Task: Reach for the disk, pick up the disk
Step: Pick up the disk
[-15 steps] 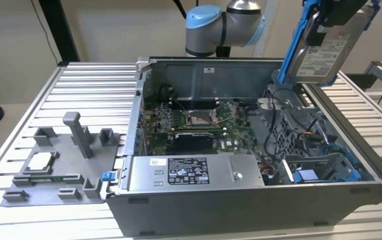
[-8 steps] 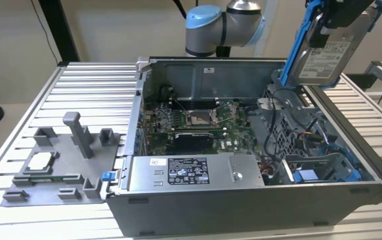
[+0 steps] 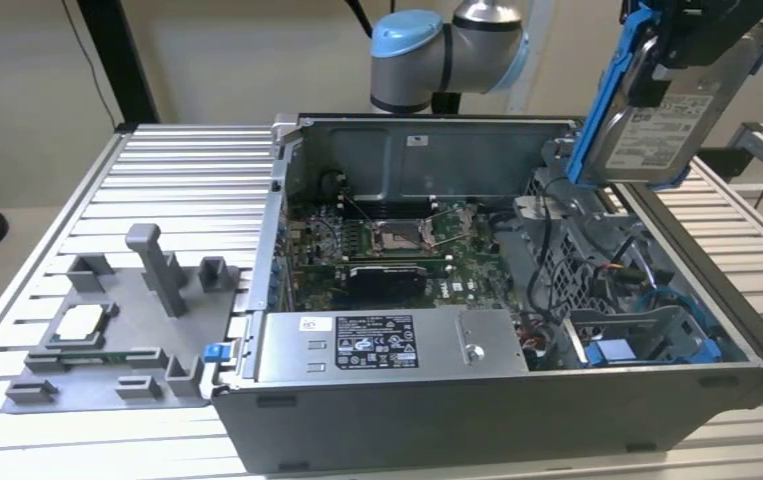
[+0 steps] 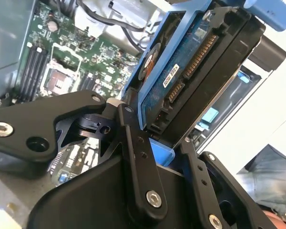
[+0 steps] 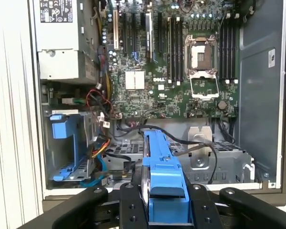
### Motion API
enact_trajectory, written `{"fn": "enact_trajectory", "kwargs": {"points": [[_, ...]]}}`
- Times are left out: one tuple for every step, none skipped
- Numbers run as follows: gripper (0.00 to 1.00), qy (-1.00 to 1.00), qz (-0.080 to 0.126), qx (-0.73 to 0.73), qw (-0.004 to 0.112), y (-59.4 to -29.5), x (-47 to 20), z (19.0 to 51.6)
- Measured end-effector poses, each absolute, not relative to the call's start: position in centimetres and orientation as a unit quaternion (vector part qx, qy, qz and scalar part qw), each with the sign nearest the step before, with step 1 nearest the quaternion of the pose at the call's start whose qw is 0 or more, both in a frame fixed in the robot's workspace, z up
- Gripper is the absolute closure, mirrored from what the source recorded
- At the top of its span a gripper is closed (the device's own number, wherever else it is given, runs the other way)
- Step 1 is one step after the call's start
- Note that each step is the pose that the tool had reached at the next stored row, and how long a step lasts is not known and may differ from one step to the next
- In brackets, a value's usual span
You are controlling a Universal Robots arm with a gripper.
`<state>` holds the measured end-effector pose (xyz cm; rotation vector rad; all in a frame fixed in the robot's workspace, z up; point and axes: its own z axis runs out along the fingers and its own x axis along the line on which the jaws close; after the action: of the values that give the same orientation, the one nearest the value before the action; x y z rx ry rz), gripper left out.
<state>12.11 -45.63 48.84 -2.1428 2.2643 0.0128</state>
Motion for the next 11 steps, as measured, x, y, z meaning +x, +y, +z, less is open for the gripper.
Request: {"fn": "enact_trajectory", "kwargs": {"points": [[1.00, 0.726, 0.004, -0.687, 0.012, -46.0, 12.1, 48.8], [1.00, 0.726, 0.004, -0.687, 0.012, -46.4, 12.0, 48.8], [1.00, 0.726, 0.004, -0.687, 0.012, -46.8, 12.0, 48.7], [1.00, 0.726, 0.004, -0.687, 0.012, -47.2, 11.9, 48.7], [1.00, 0.726, 0.004, -0.687, 0.012, -47.5, 11.9, 48.6], [1.00, 0.726, 0.004, -0.687, 0.012, -47.9, 11.8, 48.6], [1.00, 0.726, 0.004, -0.687, 0.012, -48.2, 11.7, 48.6], [1.00, 0.726, 0.004, -0.687, 0.012, -48.6, 11.6, 48.5], [1.00, 0.726, 0.004, -0.687, 0.012, -48.9, 11.5, 48.5], [1.00, 0.726, 0.004, -0.687, 0.012, -49.3, 11.4, 48.5], [1.00, 0.726, 0.004, -0.687, 0.012, -49.7, 11.3, 48.5]]}}
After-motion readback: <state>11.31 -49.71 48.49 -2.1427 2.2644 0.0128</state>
